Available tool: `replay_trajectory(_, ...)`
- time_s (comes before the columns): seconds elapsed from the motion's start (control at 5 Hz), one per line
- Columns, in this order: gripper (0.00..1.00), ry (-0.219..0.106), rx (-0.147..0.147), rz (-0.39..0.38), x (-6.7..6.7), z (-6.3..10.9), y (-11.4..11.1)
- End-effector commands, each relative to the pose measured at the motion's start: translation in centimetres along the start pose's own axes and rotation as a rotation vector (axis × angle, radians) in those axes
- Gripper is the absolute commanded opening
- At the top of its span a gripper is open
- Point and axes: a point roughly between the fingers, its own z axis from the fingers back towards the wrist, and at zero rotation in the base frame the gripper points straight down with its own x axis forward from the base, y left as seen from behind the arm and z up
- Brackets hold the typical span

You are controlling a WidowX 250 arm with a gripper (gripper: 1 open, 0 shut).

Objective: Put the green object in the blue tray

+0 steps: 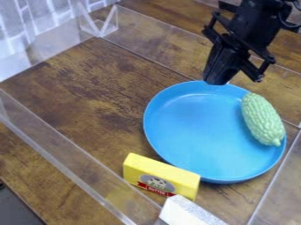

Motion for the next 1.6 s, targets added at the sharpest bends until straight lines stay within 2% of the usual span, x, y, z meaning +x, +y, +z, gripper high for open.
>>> replay_trajectory(0.0, 0.00, -0.085, 0.013, 0.044, -0.3, 3.2, 0.7)
replay_trajectory(0.4, 0.00, -0.100, 0.030, 0.043, 0.7, 3.3, 1.2)
replay_trajectory(0.6, 0.00, -0.111, 0.016, 0.079, 1.9, 3.6, 1.8)
replay_trajectory(0.8, 0.00, -0.125, 0.005, 0.079, 2.2, 3.0, 2.1)
replay_trajectory(1.0, 1.00, -0.135, -0.005, 0.077, 2.4, 2.2, 2.5)
replay_trajectory(1.2, 0.00, -0.142, -0.015, 0.099, 3.0, 1.8, 2.1)
replay_trajectory(1.4, 1.00, -0.151, -0.020, 0.095, 3.6, 1.6, 1.5)
